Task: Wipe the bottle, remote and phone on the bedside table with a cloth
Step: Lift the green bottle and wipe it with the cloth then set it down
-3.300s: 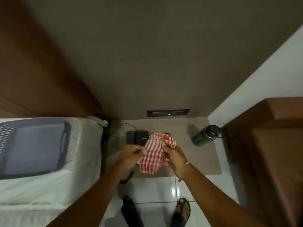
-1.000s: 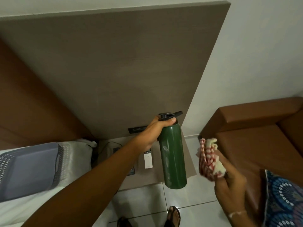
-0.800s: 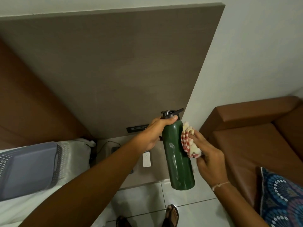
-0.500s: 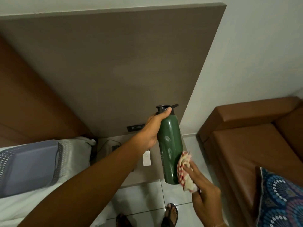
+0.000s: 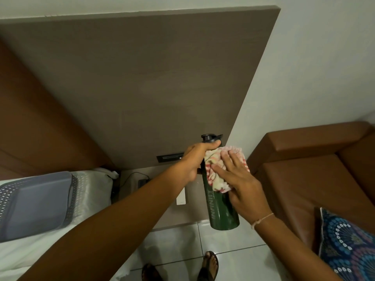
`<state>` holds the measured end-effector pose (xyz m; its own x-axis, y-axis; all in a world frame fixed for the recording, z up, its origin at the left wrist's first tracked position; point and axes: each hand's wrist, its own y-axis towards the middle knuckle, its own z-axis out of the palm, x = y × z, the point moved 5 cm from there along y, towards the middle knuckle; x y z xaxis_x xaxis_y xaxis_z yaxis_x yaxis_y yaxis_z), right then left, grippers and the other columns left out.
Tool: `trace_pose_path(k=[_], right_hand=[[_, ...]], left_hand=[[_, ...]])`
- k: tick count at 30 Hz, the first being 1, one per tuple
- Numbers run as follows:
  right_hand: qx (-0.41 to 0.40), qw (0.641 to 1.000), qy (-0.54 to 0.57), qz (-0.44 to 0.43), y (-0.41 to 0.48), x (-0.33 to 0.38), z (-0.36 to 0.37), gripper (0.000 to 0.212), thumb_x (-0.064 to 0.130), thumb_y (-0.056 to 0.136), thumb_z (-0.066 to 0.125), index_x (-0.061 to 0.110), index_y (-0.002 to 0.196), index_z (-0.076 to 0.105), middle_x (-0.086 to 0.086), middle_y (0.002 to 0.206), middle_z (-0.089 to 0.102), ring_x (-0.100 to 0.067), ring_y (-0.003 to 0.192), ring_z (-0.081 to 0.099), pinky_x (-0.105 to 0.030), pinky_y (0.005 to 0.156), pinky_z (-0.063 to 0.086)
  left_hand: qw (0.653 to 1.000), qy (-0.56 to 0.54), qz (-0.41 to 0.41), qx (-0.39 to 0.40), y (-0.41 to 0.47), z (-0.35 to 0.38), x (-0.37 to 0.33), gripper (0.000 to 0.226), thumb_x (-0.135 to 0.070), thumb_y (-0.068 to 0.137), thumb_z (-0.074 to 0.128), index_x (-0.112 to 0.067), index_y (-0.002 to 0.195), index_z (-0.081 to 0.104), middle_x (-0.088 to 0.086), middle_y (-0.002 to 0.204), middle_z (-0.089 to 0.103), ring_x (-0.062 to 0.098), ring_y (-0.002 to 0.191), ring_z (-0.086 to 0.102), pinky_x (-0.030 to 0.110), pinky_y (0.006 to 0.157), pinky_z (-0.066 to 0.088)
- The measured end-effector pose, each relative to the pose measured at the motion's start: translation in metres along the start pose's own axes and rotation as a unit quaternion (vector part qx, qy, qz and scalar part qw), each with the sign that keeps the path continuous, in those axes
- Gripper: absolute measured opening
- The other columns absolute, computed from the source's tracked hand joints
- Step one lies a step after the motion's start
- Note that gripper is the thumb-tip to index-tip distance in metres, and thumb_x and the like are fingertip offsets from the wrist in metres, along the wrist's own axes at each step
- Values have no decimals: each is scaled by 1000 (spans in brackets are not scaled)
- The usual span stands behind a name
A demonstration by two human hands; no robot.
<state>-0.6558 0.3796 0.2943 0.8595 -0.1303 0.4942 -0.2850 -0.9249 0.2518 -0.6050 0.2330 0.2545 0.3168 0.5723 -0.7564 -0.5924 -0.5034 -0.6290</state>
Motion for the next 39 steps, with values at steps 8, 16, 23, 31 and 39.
trace_pose_path(k=[8,16,23,31,39], right_hand=[[143,950,-194,-197,-76,25,50,55,33,66,75,37,118,62,0,134,57,-31,126,51,-45,108,23],[-102,993,56,22,-79,-11,-11,65,-2,74,60,32,129,58,8,147,45,-19,135,43,-23,106,39],[47,974,-174,-140,4,19,14,58,15,69,79,21,125,63,-11,140,53,-36,135,34,-58,109,19],[214,923,-196,-251,-54,53,84,70,36,52,86,39,118,62,7,134,58,-27,130,48,-57,107,16],[-49,990,86,-102,-86,26,13,54,8,82,49,38,126,60,10,142,51,-18,130,49,-33,108,38]], left_hand=[[998,-19,17,-62,6,-28,-10,42,-36,60,92,-16,92,73,-4,65,77,11,57,74,25,45,56],[995,21,62,-78,2,-33,-16,40,-35,60,93,-18,91,75,-3,71,79,11,61,75,21,45,55],[995,64,46,-64,2,-16,-14,43,-31,47,96,-15,83,78,5,75,80,25,70,77,34,65,62],[995,26,56,-77,-3,-35,-24,43,-32,53,96,-16,88,76,-1,67,78,14,59,75,25,46,56],[997,9,80,-19,-4,-62,-31,44,-39,66,87,-18,103,73,3,93,80,16,79,78,30,59,60]])
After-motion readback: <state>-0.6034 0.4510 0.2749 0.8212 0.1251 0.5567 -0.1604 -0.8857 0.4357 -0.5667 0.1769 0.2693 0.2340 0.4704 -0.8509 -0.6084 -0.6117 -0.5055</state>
